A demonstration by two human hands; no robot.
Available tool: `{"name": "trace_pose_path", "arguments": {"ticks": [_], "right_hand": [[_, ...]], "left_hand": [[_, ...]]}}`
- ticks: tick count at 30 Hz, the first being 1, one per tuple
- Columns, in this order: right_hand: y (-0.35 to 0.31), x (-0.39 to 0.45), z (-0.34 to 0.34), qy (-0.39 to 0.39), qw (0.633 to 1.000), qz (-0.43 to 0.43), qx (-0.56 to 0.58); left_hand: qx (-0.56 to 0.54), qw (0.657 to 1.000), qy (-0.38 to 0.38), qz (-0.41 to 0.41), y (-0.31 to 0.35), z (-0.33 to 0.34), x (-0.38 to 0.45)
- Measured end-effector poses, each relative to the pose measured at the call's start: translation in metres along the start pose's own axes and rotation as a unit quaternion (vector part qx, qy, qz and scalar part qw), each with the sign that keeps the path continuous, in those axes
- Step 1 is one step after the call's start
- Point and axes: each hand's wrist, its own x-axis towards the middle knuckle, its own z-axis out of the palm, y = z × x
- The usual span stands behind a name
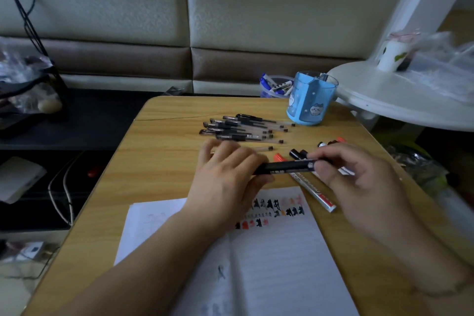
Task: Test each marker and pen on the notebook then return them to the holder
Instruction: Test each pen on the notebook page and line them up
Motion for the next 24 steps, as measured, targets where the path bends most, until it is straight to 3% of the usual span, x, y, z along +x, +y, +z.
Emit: {"name": "trace_pose_path", "arguments": {"ticks": [2,4,7,10,14,17,21,24], "right_hand": [[-0.011,-0.006,0.007,-0.004,0.976,0.054,0.21],[-0.013,-0.012,0.017,-0.036,0.953,0.078,0.291],[-0.009,-0.018,0.032,-0.078,0.949,0.07,0.296],[-0.004,-0.021,0.037,-0.089,0.936,0.1,0.326],[0.004,-0.018,0.027,-0.15,0.946,0.054,0.283],[0.007,-0.018,0.023,-0.152,0.946,0.042,0.285],[0.012,-0.018,0.014,-0.112,0.915,0.078,0.381],[0.013,-0.017,0.01,-0.142,0.877,0.097,0.449]], "left_hand": [[-0.023,1.0,0.006,0.016,0.002,0.001,0.0],[-0.08,0.997,-0.009,0.022,0.005,0.0,0.001],[-0.161,0.983,-0.075,0.052,0.007,-0.003,-0.002],[-0.171,0.975,-0.125,0.062,0.006,-0.007,-0.003],[-0.172,0.973,-0.137,0.076,-0.001,-0.007,-0.004],[-0.202,0.967,-0.138,0.077,-0.001,-0.005,-0.004],[-0.295,0.946,-0.133,-0.01,-0.005,-0.008,-0.006],[-0.393,0.911,-0.066,-0.103,-0.013,-0.004,-0.007]]}}
